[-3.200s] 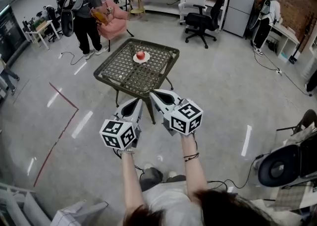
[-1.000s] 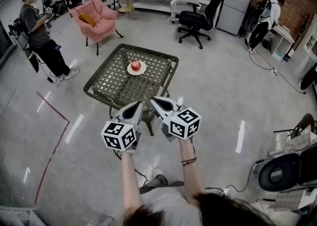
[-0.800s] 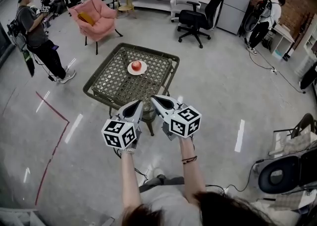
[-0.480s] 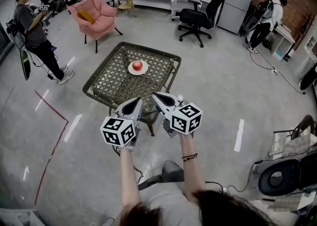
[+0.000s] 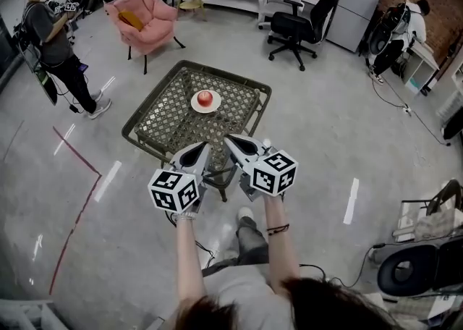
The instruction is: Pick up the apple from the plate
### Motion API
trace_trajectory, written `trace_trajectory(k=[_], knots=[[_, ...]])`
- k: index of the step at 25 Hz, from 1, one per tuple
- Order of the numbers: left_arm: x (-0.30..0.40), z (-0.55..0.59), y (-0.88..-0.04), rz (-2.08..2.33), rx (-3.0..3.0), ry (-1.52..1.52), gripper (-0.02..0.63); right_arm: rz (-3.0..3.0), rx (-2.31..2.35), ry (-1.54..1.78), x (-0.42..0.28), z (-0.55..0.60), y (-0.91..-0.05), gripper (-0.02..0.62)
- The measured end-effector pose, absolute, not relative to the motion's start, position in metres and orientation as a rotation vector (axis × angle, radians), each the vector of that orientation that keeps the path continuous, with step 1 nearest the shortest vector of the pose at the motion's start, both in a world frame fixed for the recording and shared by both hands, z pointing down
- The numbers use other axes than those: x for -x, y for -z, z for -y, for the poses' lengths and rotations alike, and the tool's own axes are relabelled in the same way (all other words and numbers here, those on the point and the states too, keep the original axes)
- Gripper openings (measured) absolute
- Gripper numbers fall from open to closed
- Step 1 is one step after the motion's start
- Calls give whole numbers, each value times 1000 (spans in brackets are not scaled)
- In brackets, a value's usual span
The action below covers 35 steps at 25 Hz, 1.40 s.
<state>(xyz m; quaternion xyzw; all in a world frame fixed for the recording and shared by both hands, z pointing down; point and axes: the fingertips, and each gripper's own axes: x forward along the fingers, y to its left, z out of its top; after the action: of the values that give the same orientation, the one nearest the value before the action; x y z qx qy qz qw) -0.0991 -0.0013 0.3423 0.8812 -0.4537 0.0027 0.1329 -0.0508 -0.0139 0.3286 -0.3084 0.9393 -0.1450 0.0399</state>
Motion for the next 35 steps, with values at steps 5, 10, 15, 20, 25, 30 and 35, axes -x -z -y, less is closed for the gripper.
trace_trajectory(k=[5,10,15,20,25,30,35], knots=[[102,32,-343,1335,-2535,4,11,-2896,915,456,57,45,-328,9],[100,60,-346,1364,-2509,8,11,-2920,881,465,55,74,-330,9],[101,85,-346,1392,-2488,4,11,-2931,849,484,52,104,-332,9],[105,109,-351,1422,-2452,5,11,-2948,814,509,55,130,-336,9],[103,131,-353,1445,-2424,3,11,-2976,772,535,58,153,-342,9],[101,149,-361,1466,-2393,2,11,-3015,715,538,56,172,-350,9],[95,167,-361,1507,-2370,-10,11,-3043,655,540,51,190,-351,9]])
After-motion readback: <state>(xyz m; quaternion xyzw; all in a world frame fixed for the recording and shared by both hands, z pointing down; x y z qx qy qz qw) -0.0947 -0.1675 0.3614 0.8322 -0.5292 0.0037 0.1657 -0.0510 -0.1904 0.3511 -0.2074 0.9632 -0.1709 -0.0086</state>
